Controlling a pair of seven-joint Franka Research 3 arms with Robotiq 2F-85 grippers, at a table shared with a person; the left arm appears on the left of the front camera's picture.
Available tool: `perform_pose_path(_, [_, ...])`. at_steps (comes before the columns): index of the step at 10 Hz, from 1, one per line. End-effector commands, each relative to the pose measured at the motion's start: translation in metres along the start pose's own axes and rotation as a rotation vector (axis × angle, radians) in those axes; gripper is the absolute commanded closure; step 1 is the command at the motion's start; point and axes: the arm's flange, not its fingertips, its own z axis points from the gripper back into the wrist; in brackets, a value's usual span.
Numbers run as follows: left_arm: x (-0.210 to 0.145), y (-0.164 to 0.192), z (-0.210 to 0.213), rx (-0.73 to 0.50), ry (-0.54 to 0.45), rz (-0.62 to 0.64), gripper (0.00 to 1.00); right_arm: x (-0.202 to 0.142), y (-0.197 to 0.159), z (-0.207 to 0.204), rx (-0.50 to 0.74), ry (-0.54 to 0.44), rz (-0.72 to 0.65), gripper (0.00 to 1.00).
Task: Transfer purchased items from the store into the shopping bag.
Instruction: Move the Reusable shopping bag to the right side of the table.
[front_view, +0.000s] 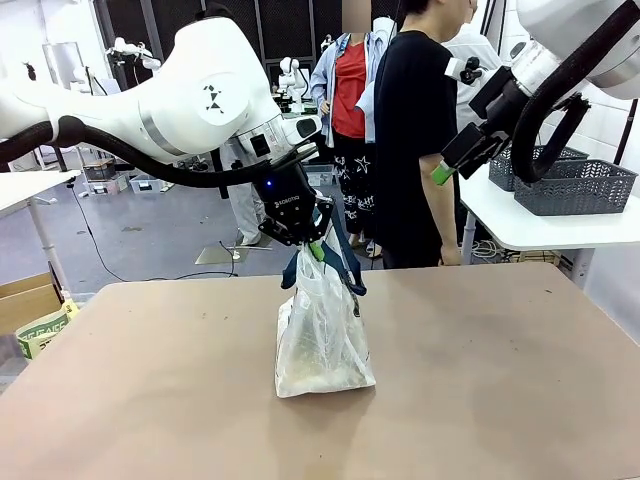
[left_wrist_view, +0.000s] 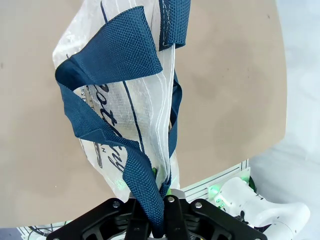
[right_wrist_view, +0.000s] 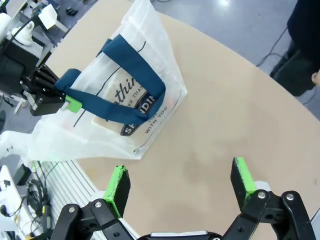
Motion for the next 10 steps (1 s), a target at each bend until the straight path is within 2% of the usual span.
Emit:
perform_pose_path(1, [0.006, -0.002, 0.009, 0.048, 0.033, 0.015, 1.0, -0.006, 0.0, -0.003, -0.017, -0.003, 0.014, 0.0])
perform_pose_path(3, [0.015, -0.013, 0.025, 0.181, 0.13, 0.043, 1.0, -0.006, 0.0, -0.003, -0.017, -0.003, 0.014, 0.0])
perform_pose_path(5, [0.022, -0.018, 0.027, 0.236, 0.193, 0.077, 1.0, -0.006, 0.0, -0.003, -0.017, -0.003, 0.014, 0.0])
perform_pose_path(7, [0.029, -0.018, 0.029, 0.287, 0.178, 0.1, 1.0, -0.006, 0.0, -0.003, -0.017, -0.003, 0.014, 0.0])
perform_pose_path(10, [0.028, 0.004, 0.056, 0.396, 0.118, 0.151, 1.0, -0.006, 0.0, -0.003, -0.017, -0.003, 0.014, 0.0])
